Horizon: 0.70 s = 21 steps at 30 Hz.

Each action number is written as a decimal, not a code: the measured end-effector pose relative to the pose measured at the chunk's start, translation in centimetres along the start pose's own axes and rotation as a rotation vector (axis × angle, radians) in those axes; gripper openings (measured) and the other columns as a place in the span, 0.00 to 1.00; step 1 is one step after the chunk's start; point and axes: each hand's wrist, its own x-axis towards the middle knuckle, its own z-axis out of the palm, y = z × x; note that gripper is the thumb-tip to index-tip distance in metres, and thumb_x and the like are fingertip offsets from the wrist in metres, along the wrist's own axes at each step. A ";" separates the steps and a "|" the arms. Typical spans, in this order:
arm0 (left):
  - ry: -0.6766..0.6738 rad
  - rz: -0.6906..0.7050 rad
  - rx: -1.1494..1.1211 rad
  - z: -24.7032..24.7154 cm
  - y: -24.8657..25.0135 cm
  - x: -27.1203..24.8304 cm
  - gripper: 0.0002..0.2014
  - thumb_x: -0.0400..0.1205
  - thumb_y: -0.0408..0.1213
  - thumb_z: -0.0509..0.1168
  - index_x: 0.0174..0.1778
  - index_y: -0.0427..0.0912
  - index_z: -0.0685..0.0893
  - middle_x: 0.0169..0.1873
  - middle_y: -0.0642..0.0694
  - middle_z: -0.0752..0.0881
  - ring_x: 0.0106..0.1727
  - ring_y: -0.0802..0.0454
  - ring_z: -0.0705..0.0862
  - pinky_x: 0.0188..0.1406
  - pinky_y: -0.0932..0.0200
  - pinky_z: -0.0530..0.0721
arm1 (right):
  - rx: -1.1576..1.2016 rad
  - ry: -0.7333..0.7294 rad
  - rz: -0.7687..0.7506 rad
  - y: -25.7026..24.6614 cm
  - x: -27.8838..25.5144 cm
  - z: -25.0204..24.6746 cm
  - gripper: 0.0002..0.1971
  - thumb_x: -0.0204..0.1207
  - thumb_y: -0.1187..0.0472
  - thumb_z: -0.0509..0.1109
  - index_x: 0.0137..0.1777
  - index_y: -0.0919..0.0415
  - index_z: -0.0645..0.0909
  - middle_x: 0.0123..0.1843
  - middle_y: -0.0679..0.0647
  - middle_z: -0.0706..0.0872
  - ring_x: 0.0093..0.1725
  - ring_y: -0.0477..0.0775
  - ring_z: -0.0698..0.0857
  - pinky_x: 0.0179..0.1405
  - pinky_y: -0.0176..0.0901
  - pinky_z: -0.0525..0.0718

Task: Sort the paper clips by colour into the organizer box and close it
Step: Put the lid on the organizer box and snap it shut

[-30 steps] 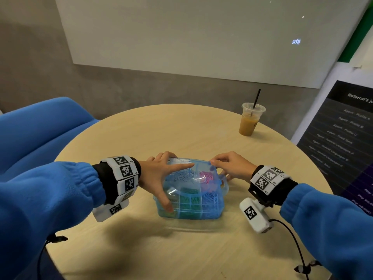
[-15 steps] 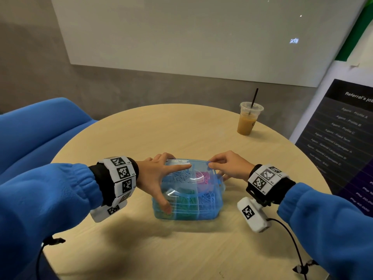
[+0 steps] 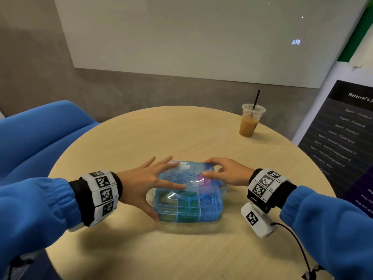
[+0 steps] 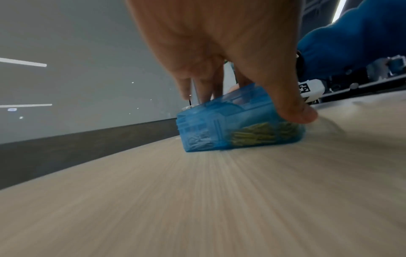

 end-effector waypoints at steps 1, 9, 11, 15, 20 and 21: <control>0.050 0.039 0.011 0.4 -0.2 -0.3 0.44 0.70 0.73 0.66 0.79 0.77 0.50 0.85 0.53 0.38 0.84 0.52 0.30 0.82 0.40 0.34 | 0.004 -0.018 0.005 0.1 0.1 0.0 0.29 0.77 0.46 0.71 0.75 0.57 0.73 0.69 0.51 0.80 0.50 0.56 0.88 0.42 0.40 0.85; 0.110 0.182 -0.008 1.6 -1.2 -1.6 0.40 0.79 0.69 0.57 0.85 0.61 0.52 0.85 0.60 0.47 0.85 0.57 0.44 0.81 0.48 0.67 | -0.056 -0.091 -0.013 -0.8 0.6 -0.5 0.25 0.79 0.50 0.70 0.73 0.59 0.75 0.68 0.53 0.81 0.63 0.47 0.80 0.60 0.38 0.77; 0.051 0.171 0.026 1.6 -1.2 -1.6 0.40 0.80 0.69 0.53 0.85 0.60 0.47 0.85 0.59 0.42 0.86 0.56 0.40 0.82 0.46 0.64 | -0.038 -0.082 -0.014 -0.5 0.7 -0.5 0.23 0.79 0.50 0.70 0.72 0.59 0.77 0.67 0.53 0.82 0.67 0.48 0.79 0.64 0.40 0.77; 0.087 0.187 0.084 1.9 -0.8 -2.0 0.39 0.83 0.66 0.51 0.85 0.56 0.43 0.86 0.51 0.46 0.86 0.48 0.45 0.83 0.47 0.62 | -0.028 -0.064 -0.012 -0.4 0.7 -0.3 0.23 0.79 0.50 0.69 0.71 0.57 0.76 0.65 0.53 0.82 0.66 0.49 0.80 0.47 0.28 0.81; 0.278 0.195 0.376 3.1 0.3 -2.2 0.37 0.87 0.58 0.46 0.80 0.29 0.61 0.79 0.31 0.67 0.80 0.35 0.66 0.78 0.46 0.67 | -0.062 -0.072 0.002 -0.6 0.5 -0.1 0.25 0.81 0.48 0.66 0.75 0.57 0.73 0.66 0.51 0.80 0.62 0.48 0.81 0.40 0.26 0.78; 0.259 0.184 0.386 3.1 0.4 -2.3 0.36 0.87 0.58 0.45 0.80 0.28 0.61 0.79 0.31 0.68 0.80 0.35 0.66 0.78 0.45 0.67 | -0.076 -0.071 0.000 -0.7 0.3 0.0 0.26 0.82 0.48 0.66 0.76 0.58 0.72 0.67 0.50 0.80 0.61 0.47 0.80 0.42 0.27 0.78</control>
